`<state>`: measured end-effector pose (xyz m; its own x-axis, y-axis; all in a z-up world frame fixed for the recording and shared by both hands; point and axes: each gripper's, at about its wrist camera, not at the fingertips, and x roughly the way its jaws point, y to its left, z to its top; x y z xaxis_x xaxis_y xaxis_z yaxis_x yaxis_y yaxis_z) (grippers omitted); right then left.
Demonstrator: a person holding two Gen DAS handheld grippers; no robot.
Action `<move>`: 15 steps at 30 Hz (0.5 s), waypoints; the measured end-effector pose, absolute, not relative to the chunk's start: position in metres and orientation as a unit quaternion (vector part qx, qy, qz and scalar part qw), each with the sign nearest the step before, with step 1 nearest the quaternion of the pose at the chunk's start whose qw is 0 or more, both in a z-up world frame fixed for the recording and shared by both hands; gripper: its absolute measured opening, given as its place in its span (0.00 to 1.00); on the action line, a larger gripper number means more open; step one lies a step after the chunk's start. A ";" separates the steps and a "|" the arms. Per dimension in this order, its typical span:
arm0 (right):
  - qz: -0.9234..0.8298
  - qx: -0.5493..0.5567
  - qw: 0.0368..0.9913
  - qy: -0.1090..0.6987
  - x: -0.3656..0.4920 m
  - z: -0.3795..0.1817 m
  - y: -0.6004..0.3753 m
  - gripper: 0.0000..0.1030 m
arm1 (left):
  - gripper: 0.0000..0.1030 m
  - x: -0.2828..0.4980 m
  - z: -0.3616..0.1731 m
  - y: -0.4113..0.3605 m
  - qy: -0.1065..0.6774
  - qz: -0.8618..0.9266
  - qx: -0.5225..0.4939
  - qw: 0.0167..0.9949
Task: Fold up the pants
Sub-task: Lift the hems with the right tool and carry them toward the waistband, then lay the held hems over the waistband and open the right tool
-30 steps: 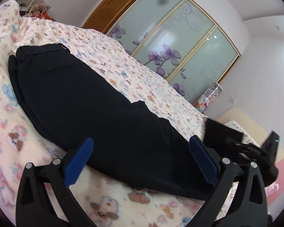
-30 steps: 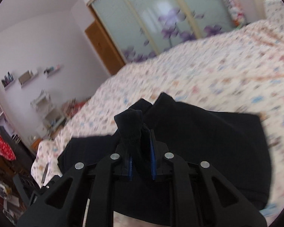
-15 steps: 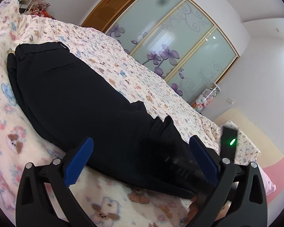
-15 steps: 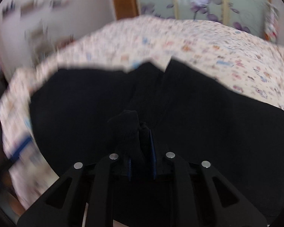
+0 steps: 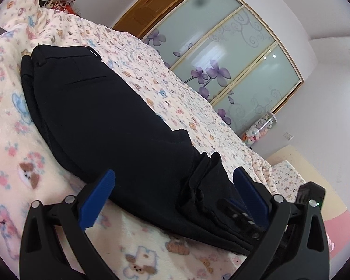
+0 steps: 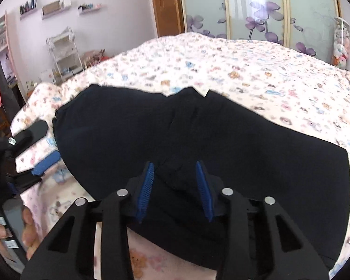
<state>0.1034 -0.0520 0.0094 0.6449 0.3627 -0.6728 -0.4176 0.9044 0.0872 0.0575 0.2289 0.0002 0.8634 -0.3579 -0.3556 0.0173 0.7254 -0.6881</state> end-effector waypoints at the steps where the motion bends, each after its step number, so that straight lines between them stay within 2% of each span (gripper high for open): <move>1: 0.217 -0.044 0.904 0.366 0.105 0.006 -0.048 0.38 | 0.98 0.058 0.000 0.228 0.240 -0.105 -0.355 0.897; 6: 0.215 -0.074 0.890 0.395 0.114 -0.016 -0.029 0.38 | 0.98 0.059 0.000 0.228 0.244 -0.107 -0.352 0.897; 8: 0.199 -0.073 0.895 0.393 0.119 -0.020 -0.030 0.26 | 0.98 0.060 -0.001 0.228 0.246 -0.106 -0.354 0.896; 10: 0.201 -0.027 0.895 0.398 0.125 -0.019 -0.044 0.15 | 0.98 0.060 -0.002 0.229 0.247 -0.106 -0.357 0.895; 15: 0.210 0.090 0.892 0.391 0.130 -0.007 -0.079 0.12 | 0.98 0.060 -0.002 0.232 0.247 -0.103 -0.363 0.892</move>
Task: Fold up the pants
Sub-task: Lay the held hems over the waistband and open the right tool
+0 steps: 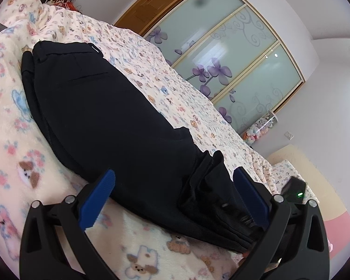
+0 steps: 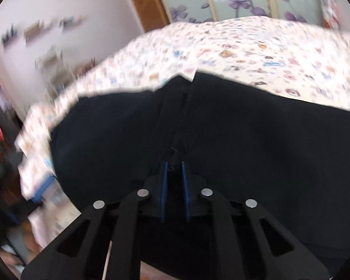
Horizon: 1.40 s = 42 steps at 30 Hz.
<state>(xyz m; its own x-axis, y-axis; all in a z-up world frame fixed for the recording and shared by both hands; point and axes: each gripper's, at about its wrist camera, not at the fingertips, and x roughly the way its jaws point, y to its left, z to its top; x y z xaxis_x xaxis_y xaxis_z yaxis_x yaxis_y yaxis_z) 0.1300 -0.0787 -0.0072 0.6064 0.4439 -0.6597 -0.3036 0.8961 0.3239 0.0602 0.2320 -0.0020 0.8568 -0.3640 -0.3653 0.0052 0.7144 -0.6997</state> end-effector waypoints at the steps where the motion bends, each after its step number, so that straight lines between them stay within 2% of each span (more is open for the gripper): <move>1: 0.217 0.115 0.893 0.376 0.128 0.002 -0.085 0.12 | 0.98 0.060 -0.002 0.232 0.246 -0.103 -0.364 0.892; 5: 0.246 0.124 0.903 0.330 0.119 0.037 -0.078 0.12 | 0.98 0.060 -0.002 0.231 0.246 -0.102 -0.364 0.893; 8: 0.273 0.113 0.896 0.332 0.114 0.042 -0.060 0.12 | 0.98 0.060 -0.002 0.231 0.245 -0.101 -0.364 0.893; 10: 0.274 0.086 0.893 0.345 0.113 0.032 -0.044 0.12 | 0.98 0.060 -0.002 0.232 0.245 -0.100 -0.363 0.893; 13: 0.244 0.028 0.880 0.407 0.125 -0.006 -0.025 0.13 | 0.98 0.060 -0.003 0.232 0.247 -0.099 -0.364 0.892; 16: 0.241 0.028 0.870 0.430 0.127 -0.026 -0.024 0.16 | 0.98 0.061 -0.004 0.233 0.249 -0.100 -0.366 0.891; 18: 0.249 0.034 0.865 0.435 0.126 -0.018 -0.026 0.31 | 0.98 0.063 -0.005 0.234 0.251 -0.100 -0.368 0.890; 21: 0.268 0.044 0.867 0.418 0.117 -0.005 -0.030 0.34 | 0.98 0.063 -0.005 0.235 0.251 -0.100 -0.370 0.889; 23: 0.284 0.064 0.875 0.387 0.112 0.009 -0.035 0.50 | 0.98 0.063 -0.005 0.236 0.250 -0.099 -0.372 0.888; 24: 0.283 0.073 0.879 0.377 0.111 0.013 -0.037 0.70 | 0.98 0.063 -0.006 0.236 0.250 -0.098 -0.372 0.888; 25: 0.279 0.082 0.882 0.370 0.111 0.013 -0.038 0.74 | 0.98 0.064 -0.006 0.237 0.251 -0.098 -0.372 0.888; 26: 0.275 0.078 0.881 0.377 0.115 0.009 -0.036 0.74 | 0.98 0.064 -0.006 0.237 0.252 -0.097 -0.371 0.888; 28: 0.264 0.052 0.857 0.440 0.130 -0.016 -0.024 0.66 | 0.98 0.064 -0.007 0.236 0.252 -0.096 -0.370 0.889; 29: 0.257 0.044 0.852 0.455 0.133 -0.025 -0.022 0.65 | 0.98 0.065 -0.007 0.236 0.253 -0.095 -0.369 0.890; 33: 0.281 0.088 0.864 0.408 0.125 -0.010 -0.033 0.63 | 0.98 0.065 -0.007 0.238 0.249 -0.089 -0.373 0.889; 35: 0.274 0.078 0.842 0.458 0.137 -0.028 -0.027 0.63 | 0.98 0.066 -0.008 0.239 0.249 -0.085 -0.373 0.889; 40: 0.300 0.140 0.855 0.400 0.115 0.004 -0.059 0.63 | 0.98 0.071 -0.007 0.256 0.267 -0.099 -0.394 0.874; 42: 0.308 0.159 0.866 0.362 0.091 0.025 -0.089 0.69 | 0.98 0.072 -0.005 0.269 0.272 -0.106 -0.411 0.864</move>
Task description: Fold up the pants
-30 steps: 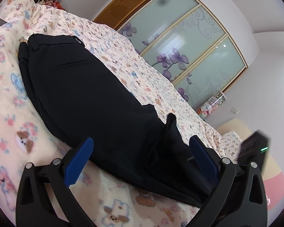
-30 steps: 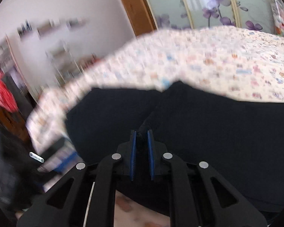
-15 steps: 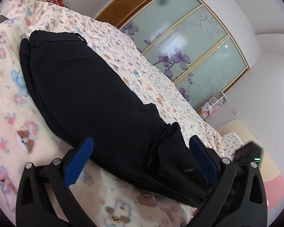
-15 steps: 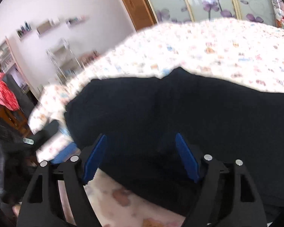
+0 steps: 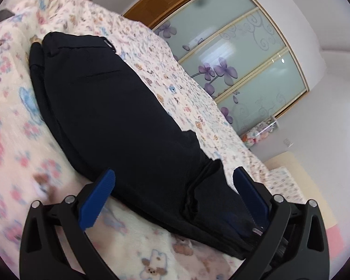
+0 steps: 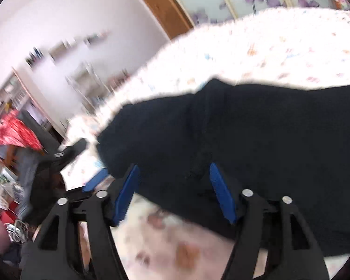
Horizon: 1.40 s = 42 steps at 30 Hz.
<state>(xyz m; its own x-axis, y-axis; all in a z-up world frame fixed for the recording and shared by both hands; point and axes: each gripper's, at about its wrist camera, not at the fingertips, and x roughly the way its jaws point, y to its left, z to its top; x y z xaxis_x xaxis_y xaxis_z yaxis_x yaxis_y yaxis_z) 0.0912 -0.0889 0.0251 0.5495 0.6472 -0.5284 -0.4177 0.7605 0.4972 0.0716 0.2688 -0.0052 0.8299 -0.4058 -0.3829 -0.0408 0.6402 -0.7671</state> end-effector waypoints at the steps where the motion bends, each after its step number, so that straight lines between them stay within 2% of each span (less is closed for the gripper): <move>1: 0.307 0.160 0.870 0.351 0.084 0.030 -0.099 0.78 | 0.98 0.073 -0.005 0.277 0.275 -0.112 -0.418 0.859; 5: 0.261 0.152 0.909 0.286 0.042 0.045 -0.162 0.79 | 0.98 0.088 -0.004 0.319 0.304 -0.103 -0.430 0.844; 9: 0.231 0.183 0.919 0.263 0.025 0.036 -0.212 0.79 | 0.98 0.094 -0.005 0.361 0.305 -0.080 -0.459 0.831; 14: 0.210 0.238 0.912 0.258 0.017 0.015 -0.249 0.79 | 0.98 0.106 -0.032 0.383 0.357 -0.051 -0.499 0.788; 25: 0.215 0.241 0.906 0.275 0.014 0.002 -0.261 0.82 | 0.98 0.123 -0.031 0.375 0.369 -0.035 -0.455 0.810; 33: 0.215 0.242 0.900 0.291 0.018 -0.005 -0.258 0.83 | 0.98 0.117 -0.030 0.354 0.378 -0.095 -0.396 0.832; 37: 0.214 0.245 0.899 0.293 0.019 -0.007 -0.259 0.83 | 0.98 0.127 -0.036 0.358 0.402 -0.084 -0.412 0.814; 42: 0.215 0.244 0.899 0.293 0.019 -0.007 -0.258 0.83 | 0.98 0.137 -0.045 0.376 0.399 -0.080 -0.491 0.770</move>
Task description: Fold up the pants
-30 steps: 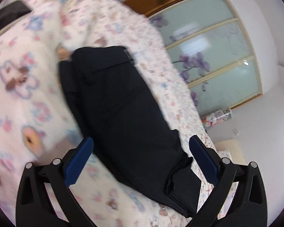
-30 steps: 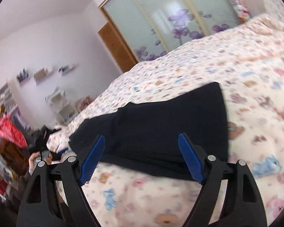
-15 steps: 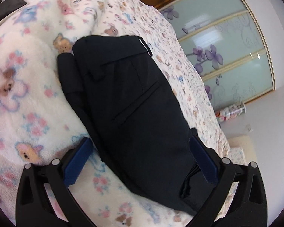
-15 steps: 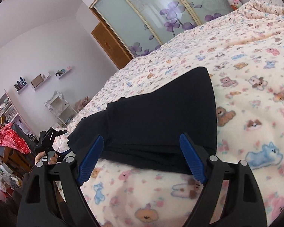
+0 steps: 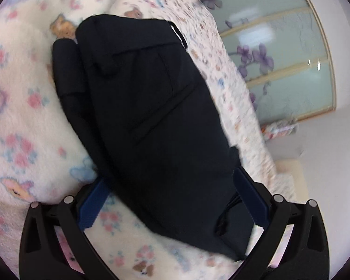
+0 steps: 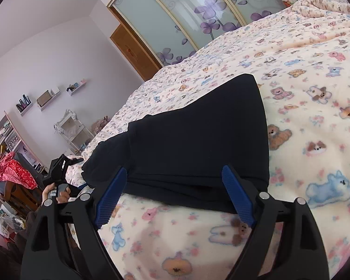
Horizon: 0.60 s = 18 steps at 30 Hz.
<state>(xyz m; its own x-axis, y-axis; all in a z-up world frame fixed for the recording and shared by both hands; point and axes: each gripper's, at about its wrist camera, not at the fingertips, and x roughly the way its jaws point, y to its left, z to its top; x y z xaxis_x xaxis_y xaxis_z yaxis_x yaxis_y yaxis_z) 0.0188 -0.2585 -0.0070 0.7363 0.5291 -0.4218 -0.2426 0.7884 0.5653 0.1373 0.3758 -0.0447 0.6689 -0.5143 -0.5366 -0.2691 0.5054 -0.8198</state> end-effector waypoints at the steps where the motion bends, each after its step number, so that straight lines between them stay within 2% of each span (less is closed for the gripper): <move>1: 0.216 0.245 0.899 0.292 0.019 -0.007 -0.259 0.83 | 0.98 0.137 -0.044 0.378 0.391 -0.087 -0.502 0.767; 5: 0.218 0.247 0.898 0.293 0.020 -0.009 -0.260 0.84 | 0.98 0.136 -0.027 0.375 0.341 -0.122 -0.497 0.788; 8: 0.218 0.245 0.897 0.295 0.020 -0.010 -0.258 0.84 | 0.98 0.148 -0.031 0.367 0.360 -0.104 -0.469 0.800; 13: 0.222 0.244 0.897 0.296 0.020 -0.010 -0.255 0.87 | 0.98 0.157 -0.045 0.371 0.357 -0.086 -0.492 0.790; 15: 0.223 0.241 0.896 0.297 0.020 -0.010 -0.253 0.88 | 0.95 0.158 -0.047 0.372 0.354 -0.075 -0.501 0.786; 18: 0.224 0.237 0.897 0.299 0.021 -0.010 -0.251 0.88 | 0.70 0.156 -0.047 0.373 0.359 -0.050 -0.500 0.786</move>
<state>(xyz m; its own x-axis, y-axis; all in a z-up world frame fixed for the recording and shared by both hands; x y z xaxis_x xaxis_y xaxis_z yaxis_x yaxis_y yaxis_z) 0.0206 -0.2513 -0.0101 0.7206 0.5440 -0.4298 -0.2612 0.7873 0.5586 0.1560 0.3729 -0.0474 0.7373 -0.4382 -0.5141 -0.2797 0.4947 -0.8228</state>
